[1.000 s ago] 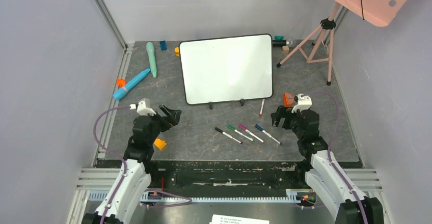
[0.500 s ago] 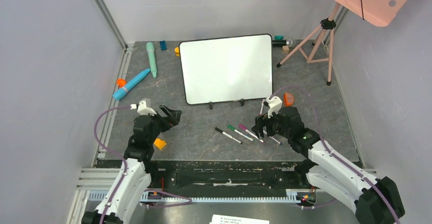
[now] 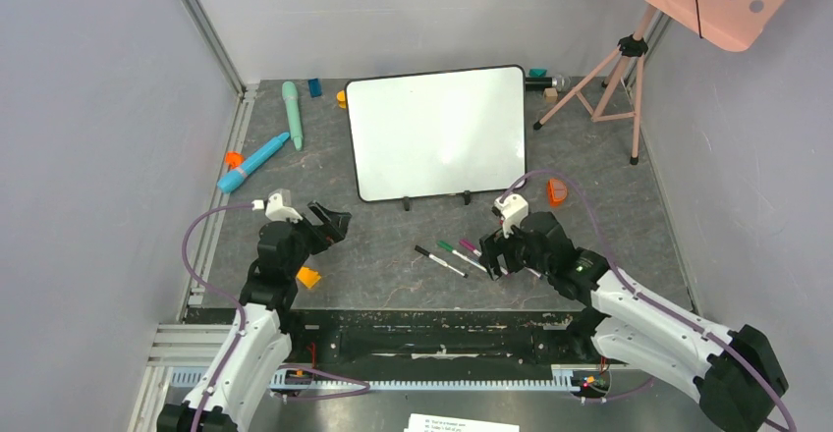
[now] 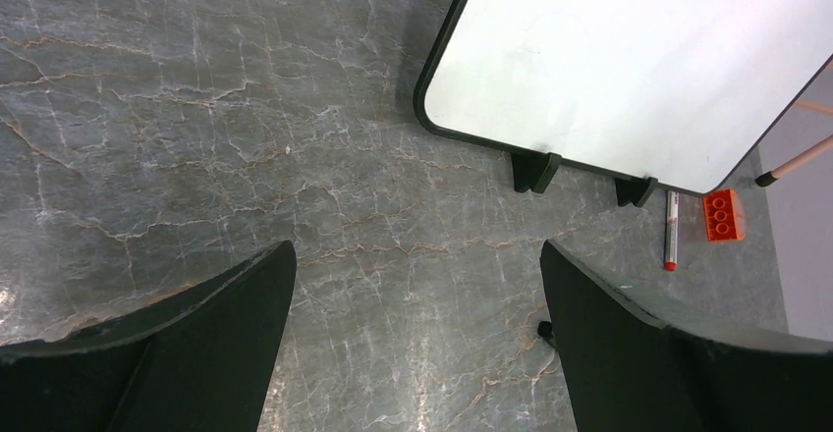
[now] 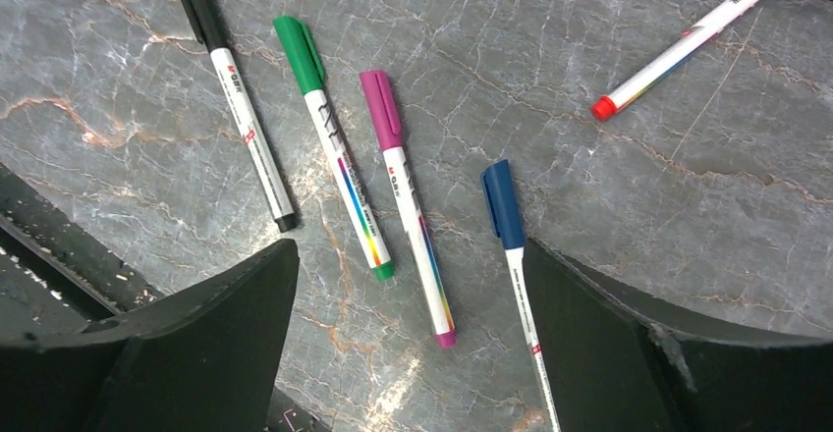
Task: Write a sentence on the whiteboard
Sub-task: Pick up the whiteboard marker from the center of the board.
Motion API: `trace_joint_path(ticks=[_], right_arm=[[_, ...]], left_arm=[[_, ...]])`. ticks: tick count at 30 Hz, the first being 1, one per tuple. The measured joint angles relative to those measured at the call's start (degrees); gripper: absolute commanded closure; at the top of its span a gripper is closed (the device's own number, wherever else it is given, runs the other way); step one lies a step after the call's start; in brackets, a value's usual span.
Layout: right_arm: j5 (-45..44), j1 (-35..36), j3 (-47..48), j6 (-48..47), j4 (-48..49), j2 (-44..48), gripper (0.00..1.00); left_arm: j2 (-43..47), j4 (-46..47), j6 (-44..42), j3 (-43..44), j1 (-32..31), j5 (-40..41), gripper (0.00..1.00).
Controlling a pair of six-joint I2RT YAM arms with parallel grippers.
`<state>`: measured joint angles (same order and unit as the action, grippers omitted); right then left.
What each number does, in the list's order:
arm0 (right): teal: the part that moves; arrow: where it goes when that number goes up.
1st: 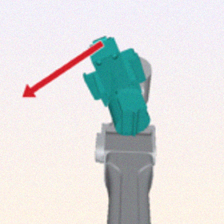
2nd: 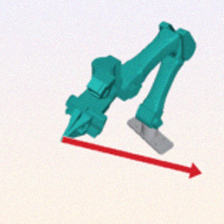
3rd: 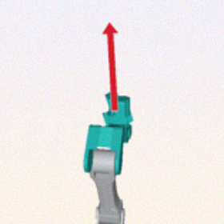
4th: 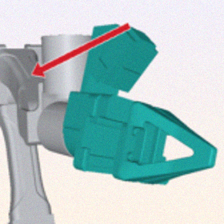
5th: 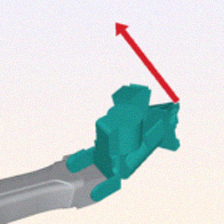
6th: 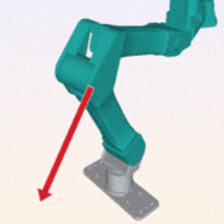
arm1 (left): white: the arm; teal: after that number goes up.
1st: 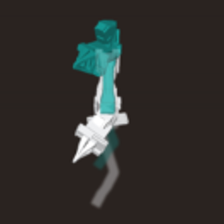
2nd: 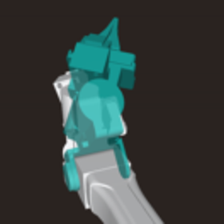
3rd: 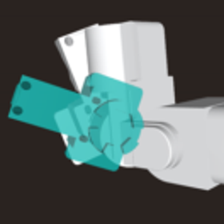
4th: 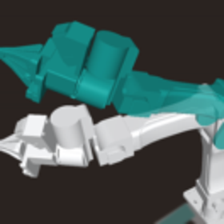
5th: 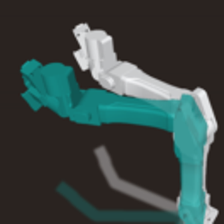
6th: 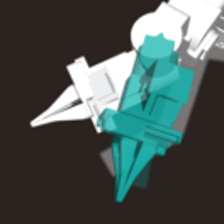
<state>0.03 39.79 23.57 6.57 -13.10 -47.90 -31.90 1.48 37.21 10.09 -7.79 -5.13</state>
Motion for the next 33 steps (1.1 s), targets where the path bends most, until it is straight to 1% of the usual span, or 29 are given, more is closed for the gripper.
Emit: trace_joint_path(ticks=[2, 3, 5, 10, 14, 16, 18, 21, 23, 27, 28, 33], right_arm=[[-0.9, 0.8, 0.4, 0.0, 0.0, -1.3, 0.03], [-1.6, 1.1, 0.7, 0.0, -0.1, -2.0, 0.02], [-3.5, 1.3, 1.3, 0.2, -0.2, -2.8, 0.02], [-12.6, 1.3, 3.6, 4.3, -1.0, -3.1, 0.02], [-12.1, 1.2, 4.7, 3.7, -1.3, -3.3, 0.03], [-10.5, 1.3, 5.1, 2.7, -1.4, -3.9, 0.06], [-9.3, 1.5, 5.3, 1.6, -1.6, -5.2, 0.13], [-8.2, 2.7, 5.4, 0.1, -1.7, -7.3, 0.19], [-7.8, 4.1, 5.4, -0.7, -1.8, -8.9, 0.29], [-8.1, 6.8, 6.6, -2.0, -1.9, -13.1, 0.41], [-8.2, 7.2, 7.1, -2.2, -1.9, -14.1, 0.43], [-8.2, 8.6, 8.5, -3.1, -0.6, -18.9, 0.45]], left_arm=[[-0.2, 0.2, 0.0, 0.0, 0.0, 0.0, 0.00], [-0.4, 0.4, 0.0, 0.0, 0.0, -0.1, 0.00], [-0.7, 0.5, 0.0, 0.0, 0.0, -0.5, 0.00], [-1.2, 0.7, 0.0, 0.0, 0.0, -1.1, 0.00], [-1.3, 1.0, 0.0, 0.0, 0.0, -1.1, 0.00], [-1.5, 1.4, 0.0, 0.0, 0.0, -1.2, 0.00], [-1.5, 1.7, 0.0, 0.0, 0.0, -1.2, 0.00], [-1.6, 1.9, 0.0, 0.0, 0.0, -1.3, 0.00], [-1.6, 1.9, 0.0, 0.0, 0.0, -1.4, 0.00], [-2.0, 2.1, 0.0, 0.0, 0.0, -1.5, 0.00], [-2.1, 2.1, 0.0, 0.0, 0.0, -1.5, 0.00], [-2.3, 2.1, 0.0, 0.0, 0.0, -1.5, 0.00]])
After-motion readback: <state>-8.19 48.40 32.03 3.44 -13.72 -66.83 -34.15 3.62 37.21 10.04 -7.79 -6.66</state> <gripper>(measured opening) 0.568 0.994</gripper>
